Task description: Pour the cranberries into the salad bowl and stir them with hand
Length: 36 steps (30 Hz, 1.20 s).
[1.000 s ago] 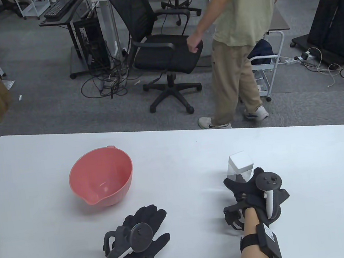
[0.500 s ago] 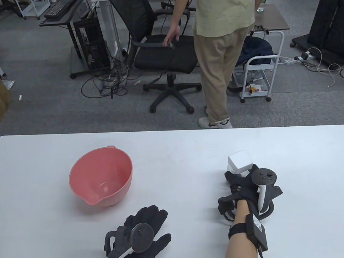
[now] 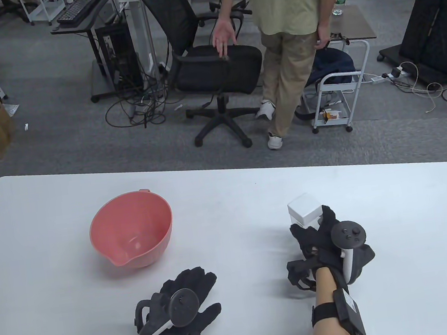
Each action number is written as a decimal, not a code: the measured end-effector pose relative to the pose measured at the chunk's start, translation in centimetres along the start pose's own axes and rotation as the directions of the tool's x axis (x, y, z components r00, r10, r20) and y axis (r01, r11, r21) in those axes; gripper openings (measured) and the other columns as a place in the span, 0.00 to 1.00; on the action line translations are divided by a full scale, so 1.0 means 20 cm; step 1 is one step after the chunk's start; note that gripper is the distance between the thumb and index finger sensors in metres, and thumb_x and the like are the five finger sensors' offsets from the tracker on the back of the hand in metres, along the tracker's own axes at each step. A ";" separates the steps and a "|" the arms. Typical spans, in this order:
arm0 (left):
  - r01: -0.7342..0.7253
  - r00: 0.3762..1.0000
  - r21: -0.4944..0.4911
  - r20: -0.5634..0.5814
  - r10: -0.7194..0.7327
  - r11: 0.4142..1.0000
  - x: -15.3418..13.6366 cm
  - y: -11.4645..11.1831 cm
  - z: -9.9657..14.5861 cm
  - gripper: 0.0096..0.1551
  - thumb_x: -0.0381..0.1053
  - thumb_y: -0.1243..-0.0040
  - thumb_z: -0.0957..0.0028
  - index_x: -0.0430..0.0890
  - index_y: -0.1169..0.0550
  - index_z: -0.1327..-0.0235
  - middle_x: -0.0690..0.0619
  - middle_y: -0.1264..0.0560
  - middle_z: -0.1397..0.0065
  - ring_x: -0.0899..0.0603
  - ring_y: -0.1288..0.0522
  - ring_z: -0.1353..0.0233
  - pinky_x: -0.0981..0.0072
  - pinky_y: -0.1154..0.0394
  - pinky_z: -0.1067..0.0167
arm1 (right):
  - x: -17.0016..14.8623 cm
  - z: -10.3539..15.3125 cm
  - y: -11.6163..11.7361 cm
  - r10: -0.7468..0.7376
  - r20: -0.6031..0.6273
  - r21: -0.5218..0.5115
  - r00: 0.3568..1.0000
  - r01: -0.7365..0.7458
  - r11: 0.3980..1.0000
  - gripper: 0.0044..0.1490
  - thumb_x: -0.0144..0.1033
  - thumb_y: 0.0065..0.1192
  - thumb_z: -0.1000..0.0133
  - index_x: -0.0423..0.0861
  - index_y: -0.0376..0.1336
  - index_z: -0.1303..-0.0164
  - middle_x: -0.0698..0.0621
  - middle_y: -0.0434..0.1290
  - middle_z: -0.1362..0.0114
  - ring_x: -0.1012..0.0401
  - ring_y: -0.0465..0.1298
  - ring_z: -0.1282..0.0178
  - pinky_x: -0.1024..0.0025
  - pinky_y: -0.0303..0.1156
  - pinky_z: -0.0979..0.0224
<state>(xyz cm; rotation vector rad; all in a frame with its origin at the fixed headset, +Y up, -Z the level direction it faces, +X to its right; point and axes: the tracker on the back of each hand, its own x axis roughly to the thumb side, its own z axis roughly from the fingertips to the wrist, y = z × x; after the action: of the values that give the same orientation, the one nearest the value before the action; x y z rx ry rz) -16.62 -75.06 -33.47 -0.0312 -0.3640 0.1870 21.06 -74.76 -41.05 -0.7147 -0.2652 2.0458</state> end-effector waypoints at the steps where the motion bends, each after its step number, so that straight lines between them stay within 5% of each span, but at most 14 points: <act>1: -0.001 1.000 0.001 -0.001 0.001 1.000 0.00 0.00 0.00 0.46 0.81 0.43 0.51 0.69 0.40 0.19 0.59 0.39 0.10 0.44 0.41 0.11 0.36 0.41 0.21 | 0.01 0.03 -0.01 -0.010 0.032 0.005 0.999 0.009 1.000 0.59 0.65 0.87 0.64 0.74 0.50 0.30 0.59 0.63 0.20 0.46 0.69 0.21 0.35 0.72 0.29; 19: -0.032 0.999 0.045 -0.005 0.033 0.998 -0.02 0.02 0.01 0.46 0.81 0.43 0.51 0.69 0.41 0.19 0.59 0.39 0.10 0.45 0.40 0.12 0.37 0.40 0.20 | 0.00 0.46 -0.12 -0.128 0.243 0.189 0.961 0.082 0.979 0.61 0.59 0.91 0.64 0.72 0.50 0.29 0.58 0.62 0.21 0.51 0.66 0.27 0.39 0.76 0.34; 36: -0.280 0.960 0.175 0.040 0.278 0.944 -0.02 0.03 0.04 0.51 0.85 0.56 0.51 0.65 0.52 0.18 0.59 0.44 0.10 0.46 0.38 0.13 0.44 0.35 0.21 | -0.05 0.65 0.06 -0.129 0.325 0.374 0.937 -0.002 0.927 0.61 0.58 0.91 0.63 0.73 0.50 0.28 0.57 0.61 0.21 0.51 0.65 0.26 0.43 0.78 0.37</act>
<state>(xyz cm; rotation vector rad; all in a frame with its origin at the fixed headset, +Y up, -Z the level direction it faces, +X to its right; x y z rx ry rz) -17.35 -74.49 -32.81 0.0975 -0.3554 0.5009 13.10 -75.07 -30.60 -0.1085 -0.0919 2.0700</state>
